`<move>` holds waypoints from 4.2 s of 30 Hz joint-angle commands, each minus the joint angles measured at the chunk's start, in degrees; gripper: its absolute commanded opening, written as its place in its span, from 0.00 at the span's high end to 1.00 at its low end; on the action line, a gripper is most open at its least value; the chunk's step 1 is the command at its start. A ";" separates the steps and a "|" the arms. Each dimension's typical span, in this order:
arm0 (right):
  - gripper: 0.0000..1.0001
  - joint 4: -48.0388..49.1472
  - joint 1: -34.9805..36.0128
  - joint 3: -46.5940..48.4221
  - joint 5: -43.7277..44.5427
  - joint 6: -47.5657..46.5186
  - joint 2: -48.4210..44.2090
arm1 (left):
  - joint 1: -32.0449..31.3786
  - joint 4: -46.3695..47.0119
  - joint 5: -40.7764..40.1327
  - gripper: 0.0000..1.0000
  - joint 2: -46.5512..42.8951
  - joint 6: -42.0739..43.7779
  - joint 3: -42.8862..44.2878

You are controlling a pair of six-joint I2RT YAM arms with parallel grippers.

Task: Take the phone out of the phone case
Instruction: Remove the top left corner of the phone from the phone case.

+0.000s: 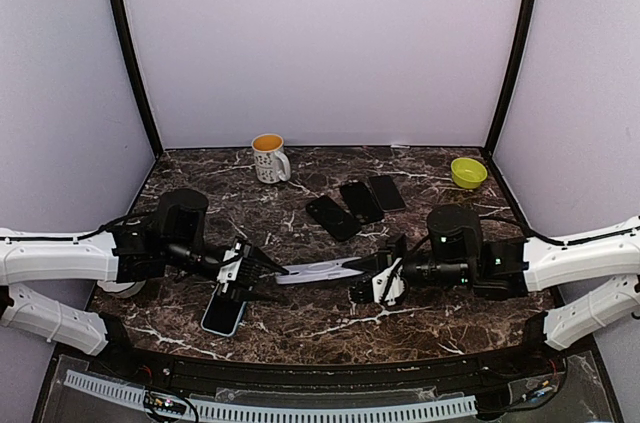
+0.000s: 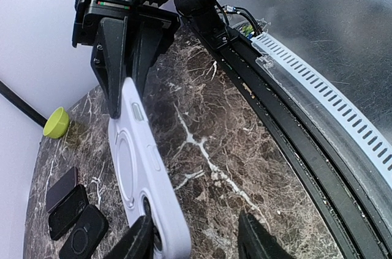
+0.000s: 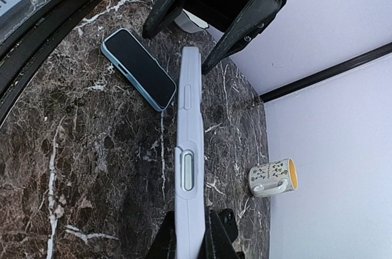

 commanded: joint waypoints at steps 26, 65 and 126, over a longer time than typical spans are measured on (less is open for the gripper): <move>1.00 4.93 4.54 3.29 3.31 -4.67 -1.79 | -0.51 -4.10 1.60 0.77 1.00 1.21 0.48; 1.00 5.60 7.56 3.07 7.48 -12.42 -0.55 | -0.60 -12.03 9.68 0.80 4.53 -3.22 4.46; 1.00 -0.18 17.33 0.83 3.63 -15.31 3.95 | 0.08 -12.57 3.17 0.98 8.00 -9.05 9.46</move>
